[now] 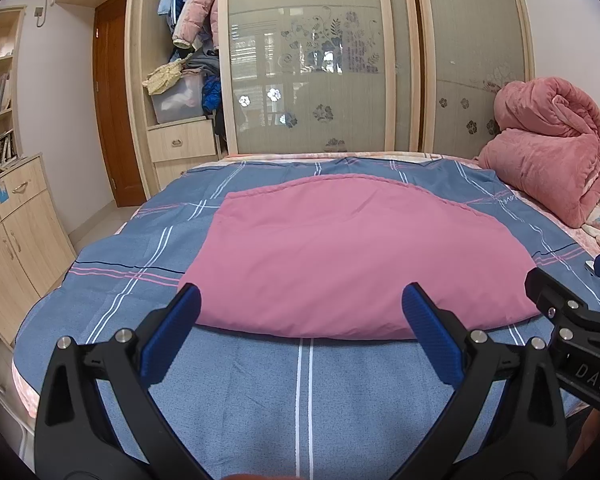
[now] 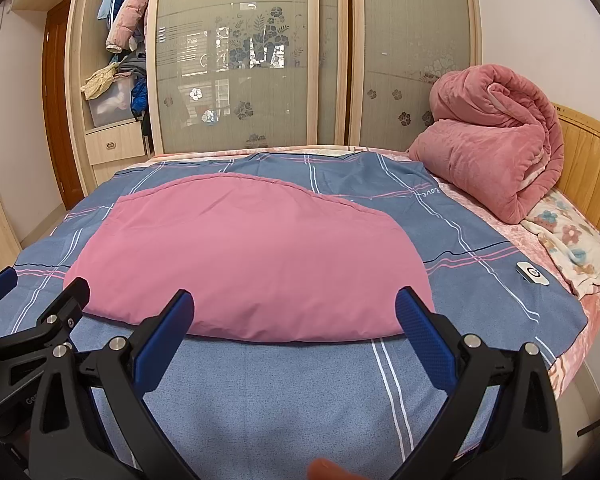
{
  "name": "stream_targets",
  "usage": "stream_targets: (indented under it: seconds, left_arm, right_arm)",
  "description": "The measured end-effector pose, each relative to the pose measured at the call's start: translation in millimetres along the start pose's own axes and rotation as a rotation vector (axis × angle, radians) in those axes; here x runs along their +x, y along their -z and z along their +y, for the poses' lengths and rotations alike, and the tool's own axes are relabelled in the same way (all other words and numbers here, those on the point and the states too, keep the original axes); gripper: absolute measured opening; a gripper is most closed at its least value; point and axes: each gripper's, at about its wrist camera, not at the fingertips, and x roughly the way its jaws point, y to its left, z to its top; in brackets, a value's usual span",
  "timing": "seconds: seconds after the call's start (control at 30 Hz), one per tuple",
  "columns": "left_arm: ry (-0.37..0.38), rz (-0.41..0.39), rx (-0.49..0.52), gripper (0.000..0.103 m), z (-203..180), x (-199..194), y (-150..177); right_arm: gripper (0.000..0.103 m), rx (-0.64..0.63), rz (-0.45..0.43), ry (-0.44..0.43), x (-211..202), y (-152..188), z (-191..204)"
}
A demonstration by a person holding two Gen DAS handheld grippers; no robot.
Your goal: Fold large clothes
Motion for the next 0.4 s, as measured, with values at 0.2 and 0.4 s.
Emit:
stream_targets:
  seconds: [0.2, 0.4]
  left_arm:
    - [0.005, 0.011, 0.005, 0.101, -5, 2, 2]
    - [0.016, 0.035, -0.002, 0.101, -3, 10, 5]
  right_arm:
    - [0.101, -0.001, 0.003, 0.006, 0, 0, -3]
    - [0.101, -0.003, 0.014, 0.004, 8, 2, -4]
